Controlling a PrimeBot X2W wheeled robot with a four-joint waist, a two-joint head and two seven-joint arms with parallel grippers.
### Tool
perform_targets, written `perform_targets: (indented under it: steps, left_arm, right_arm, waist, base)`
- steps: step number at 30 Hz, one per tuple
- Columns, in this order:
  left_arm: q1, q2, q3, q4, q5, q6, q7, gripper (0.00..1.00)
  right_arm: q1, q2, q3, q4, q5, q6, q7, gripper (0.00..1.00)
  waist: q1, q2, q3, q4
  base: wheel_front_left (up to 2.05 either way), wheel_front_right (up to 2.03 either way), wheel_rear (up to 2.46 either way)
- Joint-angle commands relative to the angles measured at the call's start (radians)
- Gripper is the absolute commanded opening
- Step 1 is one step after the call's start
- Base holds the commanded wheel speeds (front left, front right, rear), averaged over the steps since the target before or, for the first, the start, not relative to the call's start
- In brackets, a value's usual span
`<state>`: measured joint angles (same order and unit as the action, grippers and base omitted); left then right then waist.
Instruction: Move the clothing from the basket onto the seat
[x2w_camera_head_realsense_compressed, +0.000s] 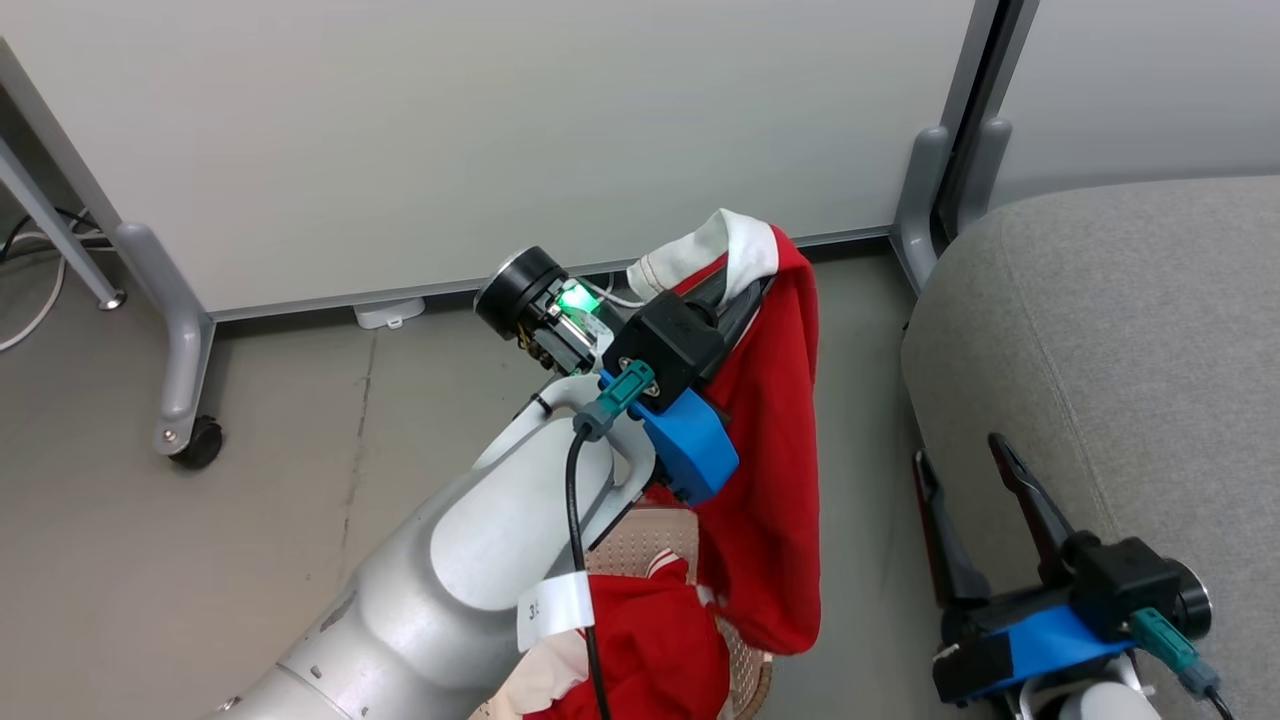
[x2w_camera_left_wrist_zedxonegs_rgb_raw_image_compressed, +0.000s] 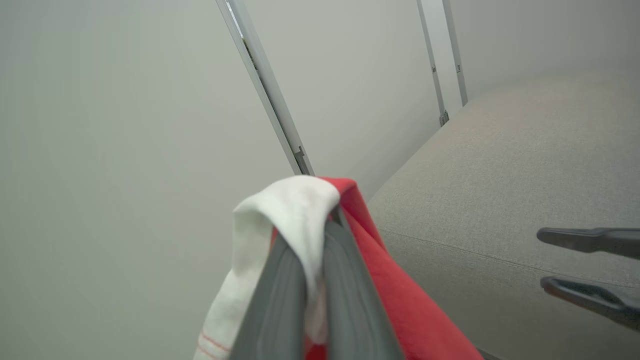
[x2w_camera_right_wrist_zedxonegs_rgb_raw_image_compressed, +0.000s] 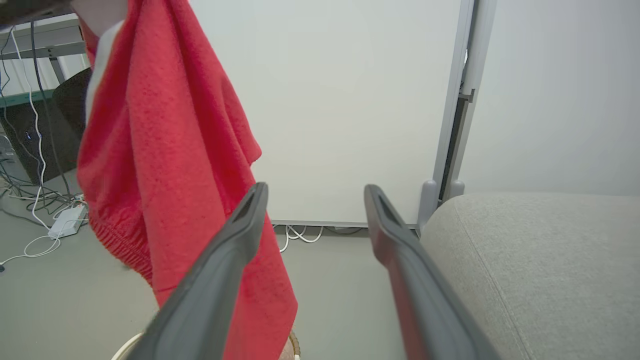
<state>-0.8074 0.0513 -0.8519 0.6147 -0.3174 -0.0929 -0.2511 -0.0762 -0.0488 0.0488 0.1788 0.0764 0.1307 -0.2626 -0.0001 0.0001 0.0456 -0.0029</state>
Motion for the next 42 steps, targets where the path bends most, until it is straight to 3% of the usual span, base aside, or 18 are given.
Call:
perform_targets:
  steps: [1,13,27,29,42]
  left_arm:
    - [0.001,0.001,-0.001,-0.008,-0.004,0.006,0.002,0.00]
    - [-0.037,0.004,-0.019,-0.030,-0.007,0.011,0.003,0.00]
    - [-0.065,-0.001,-0.073,-0.067,-0.030,0.023,-0.006,0.00]
    - [-0.067,-0.001,-0.079,-0.072,-0.037,0.026,-0.006,0.00]
    - [-0.074,-0.001,-0.103,-0.061,-0.061,0.042,-0.011,0.00]
  right_arm:
    - [-0.025,-0.003,0.014,-0.009,-0.011,0.000,-0.003,1.00]
    - [-0.249,-0.010,0.190,0.000,-0.050,0.000,-0.003,1.00]
    - [-0.410,-0.011,0.230,0.306,-0.067,0.000,-0.003,1.00]
    - [-0.424,-0.008,0.239,0.350,-0.059,0.000,-0.003,0.00]
    - [-0.435,-0.002,0.247,0.374,-0.035,0.000,-0.002,0.00]
  waist:
    - [0.0001,-0.0001,0.008,0.005]
    - [0.0001,-0.0001,0.059,0.033]
    - [0.0001,-0.0001,0.097,0.092]
    - [0.0001,-0.0001,0.098,0.094]
    - [0.0001,-0.0001,0.094,0.088]
  base:
    - [0.00,0.00,0.00]
    - [0.00,0.00,0.00]
    - [0.00,0.00,0.00]
    - [0.00,0.00,0.00]
    - [0.00,0.00,0.00]
